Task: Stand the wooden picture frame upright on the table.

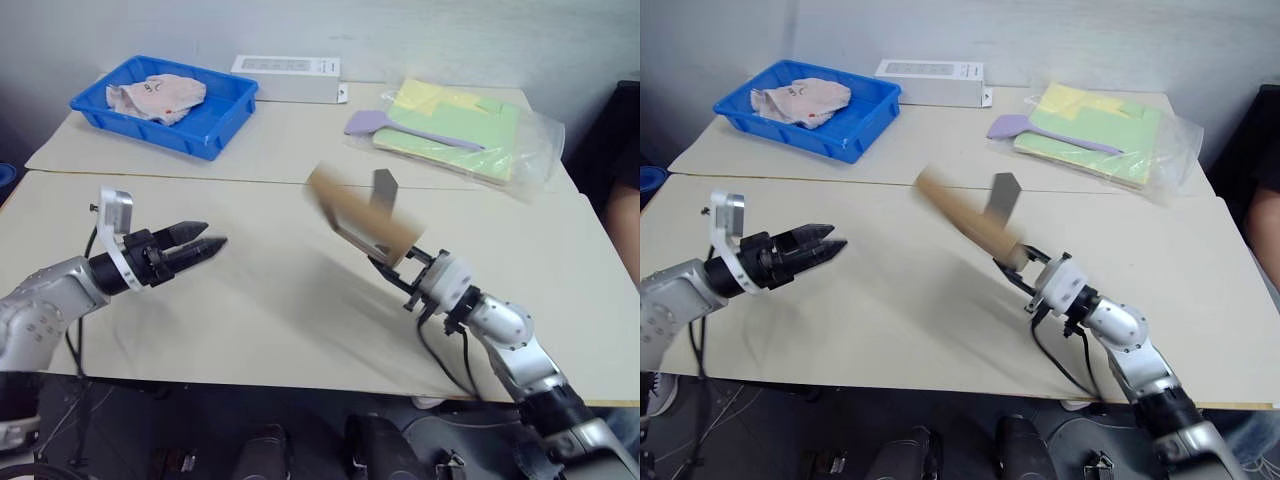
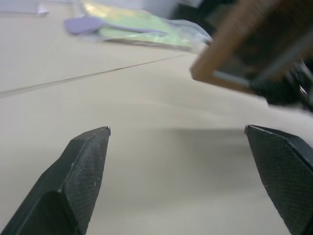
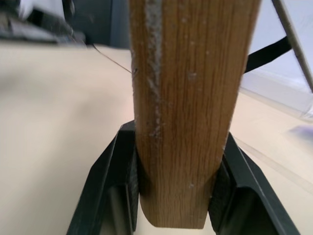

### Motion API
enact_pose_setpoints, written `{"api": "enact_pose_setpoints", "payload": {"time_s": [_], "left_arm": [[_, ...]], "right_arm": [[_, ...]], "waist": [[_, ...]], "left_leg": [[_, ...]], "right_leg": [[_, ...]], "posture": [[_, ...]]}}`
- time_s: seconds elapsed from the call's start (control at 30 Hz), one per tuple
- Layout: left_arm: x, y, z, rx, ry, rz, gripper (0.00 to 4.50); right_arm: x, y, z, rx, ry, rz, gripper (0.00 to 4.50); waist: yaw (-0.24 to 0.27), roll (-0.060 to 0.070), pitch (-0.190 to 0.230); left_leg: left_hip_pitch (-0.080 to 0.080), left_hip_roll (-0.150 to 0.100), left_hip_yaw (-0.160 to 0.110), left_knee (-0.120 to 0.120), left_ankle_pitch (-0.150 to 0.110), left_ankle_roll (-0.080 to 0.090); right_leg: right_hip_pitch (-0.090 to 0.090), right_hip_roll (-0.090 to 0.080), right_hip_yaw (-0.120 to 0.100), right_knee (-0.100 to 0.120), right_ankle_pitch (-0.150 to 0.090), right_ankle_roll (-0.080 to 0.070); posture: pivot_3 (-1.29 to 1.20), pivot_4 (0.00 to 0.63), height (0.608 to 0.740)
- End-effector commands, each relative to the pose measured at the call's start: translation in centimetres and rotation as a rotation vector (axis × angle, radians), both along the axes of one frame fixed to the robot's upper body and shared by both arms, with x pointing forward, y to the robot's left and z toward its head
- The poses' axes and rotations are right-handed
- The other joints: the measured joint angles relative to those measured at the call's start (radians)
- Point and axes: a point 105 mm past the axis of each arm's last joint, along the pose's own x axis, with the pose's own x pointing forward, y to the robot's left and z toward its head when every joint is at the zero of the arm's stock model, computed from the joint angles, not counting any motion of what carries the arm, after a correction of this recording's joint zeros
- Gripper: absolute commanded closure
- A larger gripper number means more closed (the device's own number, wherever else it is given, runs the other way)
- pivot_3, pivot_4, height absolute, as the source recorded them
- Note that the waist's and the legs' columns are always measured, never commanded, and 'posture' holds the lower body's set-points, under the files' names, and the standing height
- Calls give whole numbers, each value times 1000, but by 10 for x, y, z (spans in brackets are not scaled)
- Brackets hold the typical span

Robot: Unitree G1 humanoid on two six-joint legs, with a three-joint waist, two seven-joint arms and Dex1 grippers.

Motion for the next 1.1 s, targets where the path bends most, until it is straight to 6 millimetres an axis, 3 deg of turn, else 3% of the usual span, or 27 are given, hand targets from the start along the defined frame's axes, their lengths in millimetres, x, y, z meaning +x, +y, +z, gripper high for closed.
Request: {"api": "enact_pose_setpoints", "payload": {"time_s": [0.03, 0.17, 0.23, 0.5, 0.67, 0.8, 1.07, 1.1], "left_arm": [[-6, -14, -1, 92, -136, -84, 0], [-12, -25, -11, 97, -129, -142, 0], [-12, -25, -15, 79, -108, -146, 0], [-12, -28, -16, 52, -82, -155, 0], [-13, -28, -15, 55, -83, -151, 0], [-13, -27, -14, 62, -86, -146, 0], [-11, -27, -15, 65, -85, -138, 0], [-11, -27, -16, 64, -85, -137, 0]], "right_arm": [[11, -18, 9, 107, 128, -29, 3233], [26, -34, -8, 219, 344, -74, 3233], [30, -33, -23, 209, 425, -58, 3233], [39, -28, -82, 77, 528, -108, 3233], [40, -31, -99, 51, 573, -159, 3233], [42, -33, -104, 4, 578, -204, 3233], [45, -44, -96, -10, 533, -257, 3233], [44, -44, -95, -5, 536, -248, 2511]], "waist": [[1, 0, 0], [0, 0, 0], [-6, 0, 0], [-13, 0, 0], [-15, -1, -2], [-15, -3, -4], [-12, -3, -5], [-11, -3, -5]], "left_leg": [[1, 0, 0, 0, -1, 1], [-1, 0, 0, -2, -2, 2], [-2, 0, 1, -3, -2, 3], [0, 0, 2, -1, -2, 3], [1, 0, 2, -1, -2, 3], [2, 0, 2, -1, -2, 3], [3, 0, 2, -1, -2, 3], [3, 0, 2, -1, -2, 3]], "right_leg": [[0, 0, 0, 0, 0, 0], [-2, 0, 0, 0, 0, 0], [-2, 0, 0, 2, 0, 0], [-2, 0, 2, 2, 0, 1], [-2, 0, 3, 3, 0, 1], [-1, 0, 3, 3, 0, 1], [0, -1, 3, 3, 0, 1], [0, -1, 3, 3, 0, 1]], "posture": [[0, 150, 740], [0, 150, 740], [0, 150, 740], [0, 150, 740], [0, 150, 740], [0, 150, 740], [0, 150, 740], [0, 150, 740]]}}
